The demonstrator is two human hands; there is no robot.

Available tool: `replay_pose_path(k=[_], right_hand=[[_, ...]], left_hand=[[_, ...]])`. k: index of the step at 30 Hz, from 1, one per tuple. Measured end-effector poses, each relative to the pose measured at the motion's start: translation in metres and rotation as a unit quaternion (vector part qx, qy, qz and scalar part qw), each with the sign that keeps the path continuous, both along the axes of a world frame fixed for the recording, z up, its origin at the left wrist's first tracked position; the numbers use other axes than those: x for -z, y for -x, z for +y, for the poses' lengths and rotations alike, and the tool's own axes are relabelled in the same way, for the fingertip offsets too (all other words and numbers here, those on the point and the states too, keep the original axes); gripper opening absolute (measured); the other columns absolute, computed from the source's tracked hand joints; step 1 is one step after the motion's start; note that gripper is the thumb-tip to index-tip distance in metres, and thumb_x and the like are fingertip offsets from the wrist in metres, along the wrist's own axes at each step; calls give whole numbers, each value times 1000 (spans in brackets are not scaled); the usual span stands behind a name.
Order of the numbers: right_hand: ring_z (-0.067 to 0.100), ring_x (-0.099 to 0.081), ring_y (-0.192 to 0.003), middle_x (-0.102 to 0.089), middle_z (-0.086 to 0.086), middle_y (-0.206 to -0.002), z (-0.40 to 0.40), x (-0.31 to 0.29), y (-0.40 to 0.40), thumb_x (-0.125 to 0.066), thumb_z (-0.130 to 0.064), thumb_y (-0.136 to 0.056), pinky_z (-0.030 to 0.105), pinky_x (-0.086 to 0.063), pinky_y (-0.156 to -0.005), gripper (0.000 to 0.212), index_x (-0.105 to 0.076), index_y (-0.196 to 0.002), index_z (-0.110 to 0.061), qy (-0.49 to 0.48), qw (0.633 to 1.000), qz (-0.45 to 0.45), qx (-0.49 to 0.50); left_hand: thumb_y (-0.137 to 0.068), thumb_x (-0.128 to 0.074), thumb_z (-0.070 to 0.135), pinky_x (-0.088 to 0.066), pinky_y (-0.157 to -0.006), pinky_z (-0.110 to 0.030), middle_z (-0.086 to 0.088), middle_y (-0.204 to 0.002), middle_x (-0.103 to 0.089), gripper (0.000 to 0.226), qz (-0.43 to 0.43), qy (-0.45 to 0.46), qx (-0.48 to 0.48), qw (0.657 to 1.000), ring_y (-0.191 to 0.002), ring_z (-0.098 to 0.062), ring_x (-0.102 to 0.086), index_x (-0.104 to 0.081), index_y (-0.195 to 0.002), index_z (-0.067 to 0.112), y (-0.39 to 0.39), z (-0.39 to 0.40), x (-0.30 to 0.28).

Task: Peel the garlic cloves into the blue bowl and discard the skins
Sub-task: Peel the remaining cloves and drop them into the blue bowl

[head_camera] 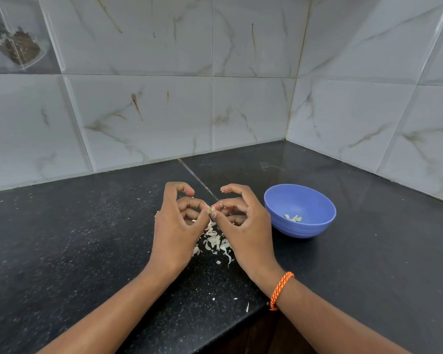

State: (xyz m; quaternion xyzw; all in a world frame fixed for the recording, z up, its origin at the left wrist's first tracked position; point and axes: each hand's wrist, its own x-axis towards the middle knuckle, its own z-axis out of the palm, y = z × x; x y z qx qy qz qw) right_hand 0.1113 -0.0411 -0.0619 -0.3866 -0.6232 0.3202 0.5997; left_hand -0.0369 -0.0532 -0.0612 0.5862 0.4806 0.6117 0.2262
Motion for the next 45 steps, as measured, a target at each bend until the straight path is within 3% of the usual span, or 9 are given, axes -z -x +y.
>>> replay_pose_path(k=[9, 14, 17, 21, 25, 28, 33, 40, 45], right_hand=[[16, -74, -93, -81, 12, -104, 2, -6, -5, -77, -4, -94, 23, -55, -73, 45, -58, -133, -17, 121, 968, 198, -92], [15, -73, -85, -81, 3, -95, 5, -22, -14, -76, -10, -97, 33, -59, -71, 38, -60, -129, -23, 25, 998, 39, -35], [8, -72, -81, -79, -6, -85, 19, -45, -34, -77, -13, -95, 18, -53, -72, 28, -66, -117, -25, -42, 996, -73, 42], [2, -69, -76, -78, -7, -82, 46, -62, -81, -68, -6, -95, 15, -48, -69, 18, -71, -97, -24, 14, 975, -193, 106], [-2, -61, -63, -74, -16, -71, 63, -58, -122, -61, -1, -91, 24, -42, -57, 29, -70, -86, -28, 74, 944, -276, 164], [0, -60, -55, -70, -16, -62, 65, -53, -131, -67, 2, -87, 24, -48, -52, 31, -70, -83, -28, 106, 933, -298, 168], [8, -67, -74, -72, -12, -70, 63, -50, -129, -78, -6, -82, 36, -59, -69, 28, -68, -82, -32, 86, 922, -316, 204], [9, -64, -84, -70, -5, -91, 33, -63, -73, -77, -29, -96, 19, -47, -76, 13, -75, -85, -23, -50, 964, -249, 77], [5, -64, -70, -71, -9, -75, 25, -24, -23, -72, -38, -100, 34, -55, -70, 24, -70, -79, -25, -21, 943, -331, -3]], left_hand=[[-97, -75, 11, -62, -78, -51, 7, -92, -77, 40, 22, -5, -16, 1000, -71, -19, -71, -47, -118, 31, 0, 0, 2], [-100, -70, 4, -64, -76, -48, 4, -96, -77, 38, 12, 0, -2, 1000, -75, -20, -74, -51, -123, 28, 4, 1, 3], [-102, -61, 0, -63, -75, -47, 5, -96, -78, 37, 25, 10, -4, 1000, -79, -19, -75, -54, -124, 29, 8, 4, 5], [-101, -60, 0, -55, -76, -33, 11, -94, -80, 35, 38, 24, -21, 999, -86, -13, -75, -60, -121, 29, 12, 7, 5], [-99, -65, 3, -56, -72, -48, 14, -90, -80, 36, 59, 32, -28, 997, -78, -32, -70, -61, -116, 35, 14, 10, 8], [-99, -67, 4, -53, -69, -44, 15, -89, -81, 34, 76, 31, -28, 996, -78, -41, -68, -62, -114, 35, 14, 10, 9], [-93, -78, 2, -49, -69, -11, 14, -87, -80, 34, 76, 17, -29, 997, -82, -8, -74, -71, -111, 30, 18, 12, 11], [-87, -88, 8, -59, -73, -23, 8, -86, -77, 25, 46, 15, -27, 998, -80, -10, -71, -77, -100, 27, 21, 15, 9], [-90, -85, 12, -63, -76, -31, 10, -85, -75, 19, 53, 0, -54, 997, -82, -11, -71, -78, -94, 29, 27, 19, 10]])
